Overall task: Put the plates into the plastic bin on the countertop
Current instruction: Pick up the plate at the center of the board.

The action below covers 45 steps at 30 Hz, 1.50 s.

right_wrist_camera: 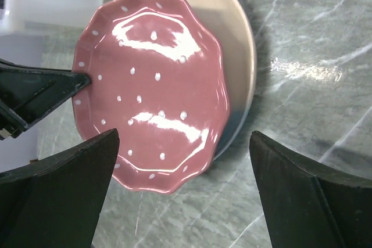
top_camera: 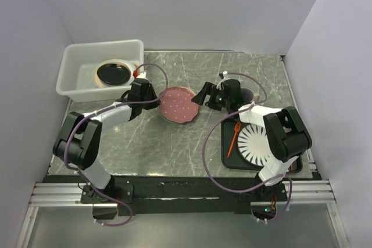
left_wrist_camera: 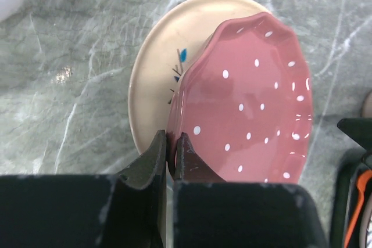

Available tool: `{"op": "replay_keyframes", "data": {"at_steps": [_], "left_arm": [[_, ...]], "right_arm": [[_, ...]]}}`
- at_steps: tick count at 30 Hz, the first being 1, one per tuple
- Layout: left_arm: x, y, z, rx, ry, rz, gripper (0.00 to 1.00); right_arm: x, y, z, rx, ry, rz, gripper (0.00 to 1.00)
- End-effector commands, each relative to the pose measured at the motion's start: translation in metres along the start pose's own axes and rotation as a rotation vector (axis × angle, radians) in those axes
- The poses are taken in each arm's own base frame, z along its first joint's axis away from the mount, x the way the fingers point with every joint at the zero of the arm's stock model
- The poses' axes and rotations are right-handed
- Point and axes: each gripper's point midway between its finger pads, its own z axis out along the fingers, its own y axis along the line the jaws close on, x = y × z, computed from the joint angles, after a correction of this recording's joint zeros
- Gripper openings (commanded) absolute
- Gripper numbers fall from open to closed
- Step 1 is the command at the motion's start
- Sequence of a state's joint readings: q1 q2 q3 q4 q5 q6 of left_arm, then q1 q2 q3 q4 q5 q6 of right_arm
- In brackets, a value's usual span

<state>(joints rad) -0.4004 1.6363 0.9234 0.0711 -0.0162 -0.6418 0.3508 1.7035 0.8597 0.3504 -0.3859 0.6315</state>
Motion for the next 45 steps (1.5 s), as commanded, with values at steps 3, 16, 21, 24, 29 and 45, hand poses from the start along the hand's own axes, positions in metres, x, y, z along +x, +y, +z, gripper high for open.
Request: {"op": "replay_keyframes", "data": {"at_steps": [3,16,21,24,29,45], "left_arm": [[-0.091,-0.073,-0.050,0.195,-0.231,0.014,0.01],[-0.154,-0.071,-0.082,0.163,-0.340,0.007,0.01],[-0.180,-0.065,-0.094,0.160,-0.395,-0.011,0.01],[-0.189,-0.053,-0.097,0.130,-0.398,-0.022,0.01],[-0.211,-0.033,-0.105,0.135,-0.423,-0.069,0.01],[-0.260,0.014,-0.137,0.081,-0.552,-0.159,0.01]], "right_arm": [[-0.024,0.028,-0.014,-0.068,-0.083,-0.045,1.00],[-0.032,0.049,-0.034,-0.121,-0.119,-0.058,1.00],[-0.040,0.058,-0.042,-0.130,-0.138,-0.079,1.00],[-0.040,0.060,-0.043,-0.136,-0.135,-0.081,1.00],[-0.035,0.058,-0.039,-0.138,-0.122,-0.073,1.00],[-0.024,0.057,-0.024,-0.155,-0.067,-0.054,1.00]]}}
